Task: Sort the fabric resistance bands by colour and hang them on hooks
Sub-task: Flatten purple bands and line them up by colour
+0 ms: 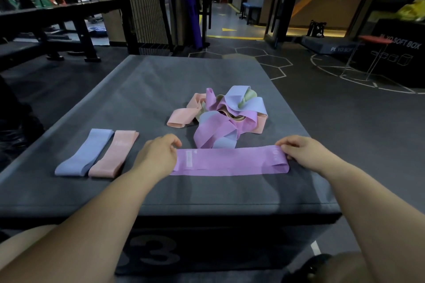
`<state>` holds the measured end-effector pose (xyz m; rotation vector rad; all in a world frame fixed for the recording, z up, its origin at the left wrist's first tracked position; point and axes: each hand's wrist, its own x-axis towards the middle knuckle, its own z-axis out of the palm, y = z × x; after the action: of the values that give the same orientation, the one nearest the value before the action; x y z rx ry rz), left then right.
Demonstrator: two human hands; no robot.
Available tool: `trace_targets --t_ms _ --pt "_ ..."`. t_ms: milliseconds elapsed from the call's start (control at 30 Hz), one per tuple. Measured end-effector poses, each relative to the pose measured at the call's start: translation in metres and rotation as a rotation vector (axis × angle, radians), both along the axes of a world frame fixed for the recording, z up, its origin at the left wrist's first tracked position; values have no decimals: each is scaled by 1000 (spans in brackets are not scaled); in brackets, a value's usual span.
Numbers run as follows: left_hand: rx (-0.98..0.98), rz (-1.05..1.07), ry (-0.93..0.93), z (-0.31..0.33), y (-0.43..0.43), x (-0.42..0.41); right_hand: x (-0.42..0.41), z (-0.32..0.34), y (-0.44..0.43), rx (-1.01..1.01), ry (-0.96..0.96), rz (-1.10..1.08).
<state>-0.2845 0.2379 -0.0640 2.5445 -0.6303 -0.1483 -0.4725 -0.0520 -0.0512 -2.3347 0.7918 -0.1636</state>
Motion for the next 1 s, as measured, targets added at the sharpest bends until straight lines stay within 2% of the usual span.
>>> trace_targets --t_ms 100,167,333,533,800,900,1000 --pt "5 35 126 4 2 5 0 0 0 0 53 8" --pt "2 37 147 7 4 6 -1 0 1 -35 89 22" --pt "61 1 130 6 7 5 -1 0 4 -70 123 71" --pt "68 -38 17 0 13 8 1 -1 8 -164 149 74" --pt "26 -11 92 0 15 15 -5 3 5 11 21 66" --pt "15 -4 185 0 17 14 -6 4 5 49 5 60" --pt "68 0 188 2 21 15 -6 5 4 54 33 9"
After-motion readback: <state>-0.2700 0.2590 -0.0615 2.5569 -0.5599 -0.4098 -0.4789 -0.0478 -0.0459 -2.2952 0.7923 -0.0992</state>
